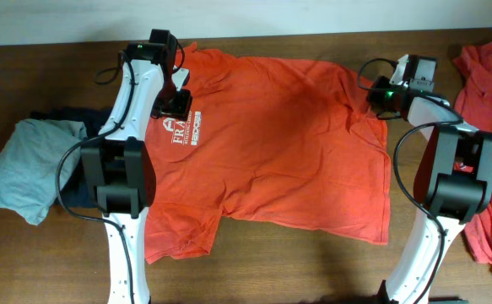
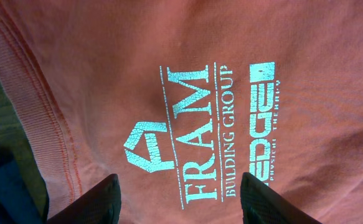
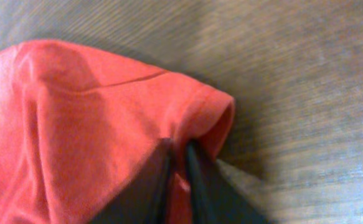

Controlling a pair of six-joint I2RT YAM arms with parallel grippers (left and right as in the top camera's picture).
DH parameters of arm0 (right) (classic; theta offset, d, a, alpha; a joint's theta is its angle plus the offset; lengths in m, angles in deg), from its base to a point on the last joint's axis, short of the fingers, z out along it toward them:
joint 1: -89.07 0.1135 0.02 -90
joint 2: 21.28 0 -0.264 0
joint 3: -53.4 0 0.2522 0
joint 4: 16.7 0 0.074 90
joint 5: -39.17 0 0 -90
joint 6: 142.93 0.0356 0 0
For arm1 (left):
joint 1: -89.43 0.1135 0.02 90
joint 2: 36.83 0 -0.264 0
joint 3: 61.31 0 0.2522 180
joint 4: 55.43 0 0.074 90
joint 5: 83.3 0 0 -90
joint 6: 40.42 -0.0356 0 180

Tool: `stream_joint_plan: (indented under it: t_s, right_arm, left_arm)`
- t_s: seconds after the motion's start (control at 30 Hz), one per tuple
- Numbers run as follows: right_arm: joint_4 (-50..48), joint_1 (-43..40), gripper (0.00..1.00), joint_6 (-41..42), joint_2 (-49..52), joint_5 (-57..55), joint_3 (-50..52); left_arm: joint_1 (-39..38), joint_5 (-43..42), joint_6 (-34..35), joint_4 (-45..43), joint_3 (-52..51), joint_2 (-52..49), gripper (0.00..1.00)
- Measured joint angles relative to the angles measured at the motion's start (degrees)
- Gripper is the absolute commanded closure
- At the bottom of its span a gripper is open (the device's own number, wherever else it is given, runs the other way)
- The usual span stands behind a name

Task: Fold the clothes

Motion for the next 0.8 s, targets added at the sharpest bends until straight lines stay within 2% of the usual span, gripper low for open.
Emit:
stream_joint_plan:
  t_s: [0.2,0.57,0.63,0.7,0.77,0.8]
  right_arm:
    - [-1.22,-0.9,0.96,-0.35,0.37,-1.99,-1.97]
    - [-5.09,-2.75,0.94,-6.12,0.7,-0.83,-13.16]
    - [-5.07,-2.73,0.76,-6.4,0.7,-0.76,-13.29]
    - [-4.79,-2.75,0.52,-6.82,0.7,-1.16,-13.29]
    - [-4.52,-2.75,0.36,-7.23,0.7,-1.86,-13.29]
    - [-4.22,-2.78,0.23,-7.1,0.7,-2.16,-13.29]
  left_arm:
    - [-0.07,0.0,0.02,-0.04,0.0,0.0,0.39]
    - [-0.15,0.0,0.0,-0.04,0.0,0.0,0.39]
    - [-0.15,0.02,0.0,-0.02,0.0,0.0,0.39]
    - [-0.15,0.02,0.0,-0.04,0.0,0.0,0.39]
    - [-0.15,0.0,0.02,-0.02,0.0,0.0,0.39]
    - [-0.15,0.0,0.0,-0.04,0.0,0.0,0.39]
